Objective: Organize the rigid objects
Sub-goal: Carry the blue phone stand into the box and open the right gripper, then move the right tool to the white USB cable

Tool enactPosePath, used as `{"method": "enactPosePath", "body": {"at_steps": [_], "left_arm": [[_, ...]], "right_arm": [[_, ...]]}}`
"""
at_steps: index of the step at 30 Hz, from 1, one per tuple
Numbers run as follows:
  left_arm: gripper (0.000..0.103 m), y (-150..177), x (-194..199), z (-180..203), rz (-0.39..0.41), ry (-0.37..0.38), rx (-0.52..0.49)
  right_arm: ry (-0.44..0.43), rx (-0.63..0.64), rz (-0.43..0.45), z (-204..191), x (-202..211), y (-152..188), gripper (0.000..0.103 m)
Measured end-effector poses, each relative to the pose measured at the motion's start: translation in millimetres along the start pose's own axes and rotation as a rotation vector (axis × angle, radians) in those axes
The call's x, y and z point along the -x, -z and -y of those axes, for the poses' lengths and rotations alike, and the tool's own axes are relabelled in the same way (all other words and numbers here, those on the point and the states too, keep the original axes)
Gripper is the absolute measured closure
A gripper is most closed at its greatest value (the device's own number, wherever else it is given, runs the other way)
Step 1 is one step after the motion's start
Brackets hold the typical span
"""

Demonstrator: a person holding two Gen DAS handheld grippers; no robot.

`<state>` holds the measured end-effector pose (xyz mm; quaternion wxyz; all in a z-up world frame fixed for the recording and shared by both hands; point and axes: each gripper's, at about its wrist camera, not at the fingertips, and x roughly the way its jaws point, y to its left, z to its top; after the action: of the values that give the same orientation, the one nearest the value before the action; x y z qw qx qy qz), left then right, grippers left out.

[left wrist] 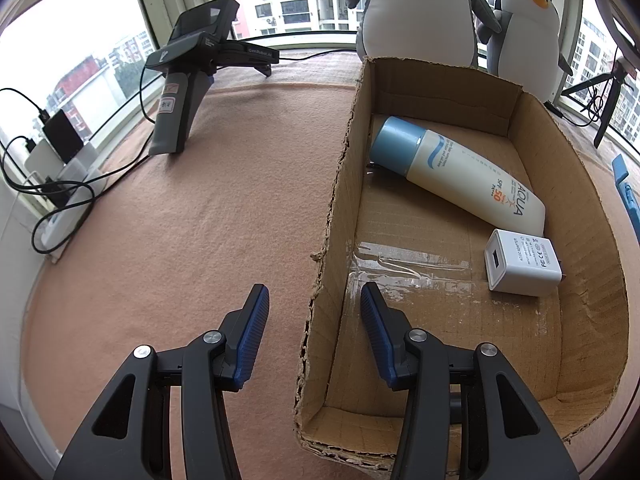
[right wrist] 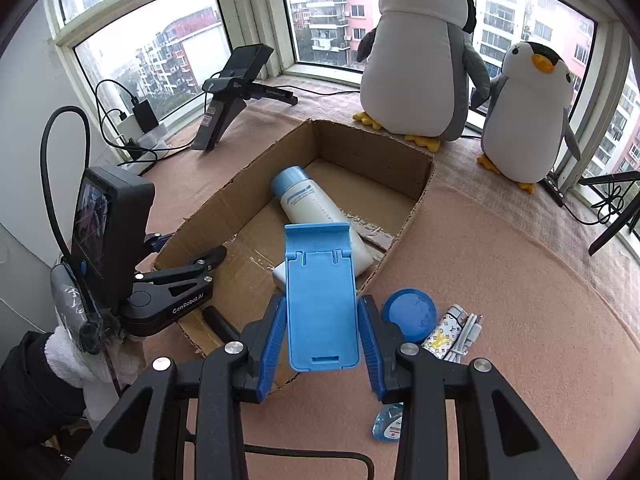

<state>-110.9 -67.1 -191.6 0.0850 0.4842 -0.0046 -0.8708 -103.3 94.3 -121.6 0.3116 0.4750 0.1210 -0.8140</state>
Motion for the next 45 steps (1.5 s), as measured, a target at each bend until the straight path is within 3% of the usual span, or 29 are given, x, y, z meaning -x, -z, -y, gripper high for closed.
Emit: {"method": "enactPosePath", "body": {"at_steps": [10, 16, 18, 20, 34, 45], "left_arm": [[0.056, 0, 0, 0, 0.0, 0.0, 0.0], [0.056, 0, 0, 0, 0.0, 0.001, 0.0], [0.056, 0, 0, 0, 0.0, 0.002, 0.001], [0.056, 0, 0, 0, 0.0, 0.0, 0.0], [0.056, 0, 0, 0, 0.0, 0.001, 0.001], [0.056, 0, 0, -1, 0.0, 0.002, 0.001]], "right_arm": [[-0.028, 0.05, -0.048, -24, -25, 4, 0.07], [-0.03, 0.076, -0.028, -34, -23, 3, 0.068], [-0.032, 0.077, -0.016, -35, -20, 3, 0.044], [-0.03, 0.077, 0.002, -36, -15, 2, 0.037], [-0.003, 0.018, 0.024, -15, 1, 5, 0.037], [0.076, -0.134, 0.027, 46, 16, 26, 0.037]]}}
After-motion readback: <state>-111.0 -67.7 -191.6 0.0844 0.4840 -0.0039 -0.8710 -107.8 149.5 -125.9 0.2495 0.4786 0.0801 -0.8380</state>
